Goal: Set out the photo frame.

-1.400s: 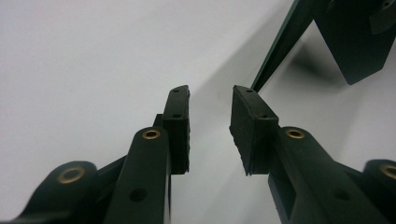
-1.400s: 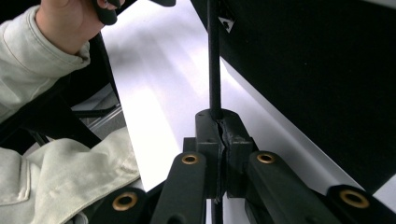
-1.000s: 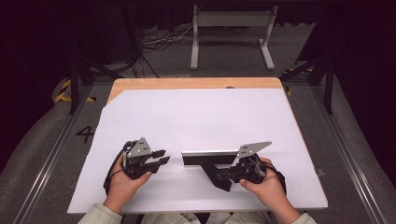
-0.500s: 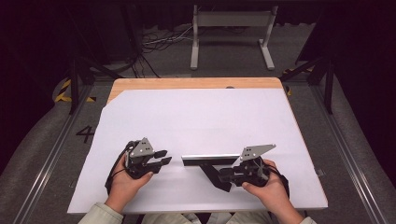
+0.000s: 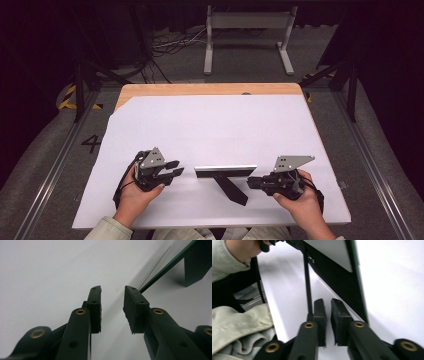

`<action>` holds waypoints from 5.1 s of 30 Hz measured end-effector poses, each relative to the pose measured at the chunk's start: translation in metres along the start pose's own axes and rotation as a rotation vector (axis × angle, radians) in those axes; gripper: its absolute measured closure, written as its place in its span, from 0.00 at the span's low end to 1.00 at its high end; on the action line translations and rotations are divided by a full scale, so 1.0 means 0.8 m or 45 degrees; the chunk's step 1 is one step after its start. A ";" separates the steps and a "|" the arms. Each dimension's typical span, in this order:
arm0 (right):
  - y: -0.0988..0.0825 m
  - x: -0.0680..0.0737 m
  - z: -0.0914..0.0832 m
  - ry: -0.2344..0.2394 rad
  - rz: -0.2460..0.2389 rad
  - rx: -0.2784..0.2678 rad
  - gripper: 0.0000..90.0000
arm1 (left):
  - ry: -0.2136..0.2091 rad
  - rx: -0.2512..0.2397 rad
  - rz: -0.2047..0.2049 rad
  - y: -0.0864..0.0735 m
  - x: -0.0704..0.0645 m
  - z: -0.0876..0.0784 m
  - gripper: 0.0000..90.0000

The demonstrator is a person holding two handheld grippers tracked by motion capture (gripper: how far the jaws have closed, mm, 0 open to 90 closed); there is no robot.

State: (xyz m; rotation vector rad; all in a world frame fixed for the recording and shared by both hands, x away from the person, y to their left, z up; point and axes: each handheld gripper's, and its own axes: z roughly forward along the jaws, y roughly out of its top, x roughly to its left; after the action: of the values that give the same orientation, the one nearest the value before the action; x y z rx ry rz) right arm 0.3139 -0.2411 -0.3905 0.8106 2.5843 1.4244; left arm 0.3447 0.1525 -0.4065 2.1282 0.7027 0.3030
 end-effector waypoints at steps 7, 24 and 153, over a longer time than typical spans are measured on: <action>-0.008 -0.001 0.002 -0.132 -0.071 0.052 1.00 | 0.019 -0.014 0.009 0.000 -0.001 0.001 0.75; -0.022 -0.008 0.025 -0.214 -0.084 0.083 1.00 | 0.018 -0.029 -0.011 0.000 -0.001 0.003 0.74; -0.008 -0.027 -0.039 -0.357 -0.011 -0.032 1.00 | -0.196 0.251 0.247 0.008 -0.084 0.089 1.00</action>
State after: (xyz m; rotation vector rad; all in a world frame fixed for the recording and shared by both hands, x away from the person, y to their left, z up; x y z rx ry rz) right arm 0.3198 -0.2778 -0.3823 0.9208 2.3530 1.2368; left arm 0.3246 0.0635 -0.4425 2.3842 0.4528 0.1764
